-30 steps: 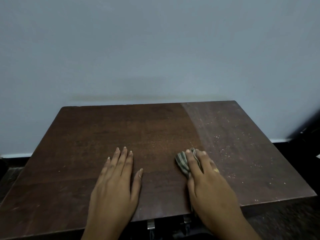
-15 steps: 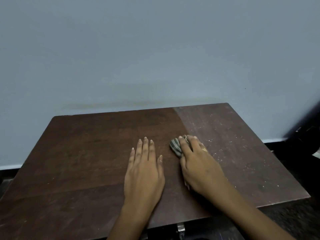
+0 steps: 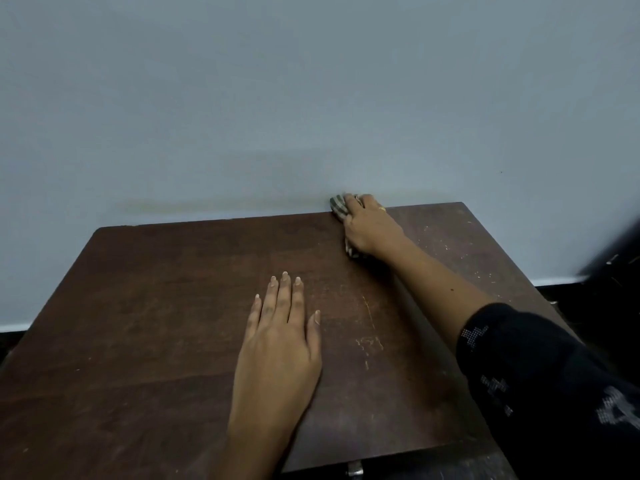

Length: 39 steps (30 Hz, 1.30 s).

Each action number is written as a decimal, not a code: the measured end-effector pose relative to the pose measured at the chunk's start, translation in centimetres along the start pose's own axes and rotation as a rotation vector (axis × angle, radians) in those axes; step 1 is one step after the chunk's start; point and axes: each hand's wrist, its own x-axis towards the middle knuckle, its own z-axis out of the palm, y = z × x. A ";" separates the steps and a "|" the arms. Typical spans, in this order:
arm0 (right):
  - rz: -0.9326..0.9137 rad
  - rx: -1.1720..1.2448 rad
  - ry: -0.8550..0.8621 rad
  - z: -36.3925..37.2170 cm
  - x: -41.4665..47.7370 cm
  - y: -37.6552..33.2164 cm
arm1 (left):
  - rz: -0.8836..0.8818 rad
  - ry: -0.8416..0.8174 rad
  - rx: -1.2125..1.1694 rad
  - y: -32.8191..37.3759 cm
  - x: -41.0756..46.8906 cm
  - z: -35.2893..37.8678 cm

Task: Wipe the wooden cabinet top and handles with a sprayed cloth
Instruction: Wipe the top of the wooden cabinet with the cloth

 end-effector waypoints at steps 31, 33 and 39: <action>0.009 -0.028 0.068 -0.4 -19.2 3.7 | -0.020 -0.019 0.068 0.0 -0.1 0.4; 0.011 -0.032 0.067 -0.8 -17.1 3.6 | -0.018 -0.023 0.075 0.0 0.0 0.5; -0.008 -0.028 0.071 -0.3 -9.6 4.0 | -0.015 -0.031 0.038 -0.3 0.3 0.7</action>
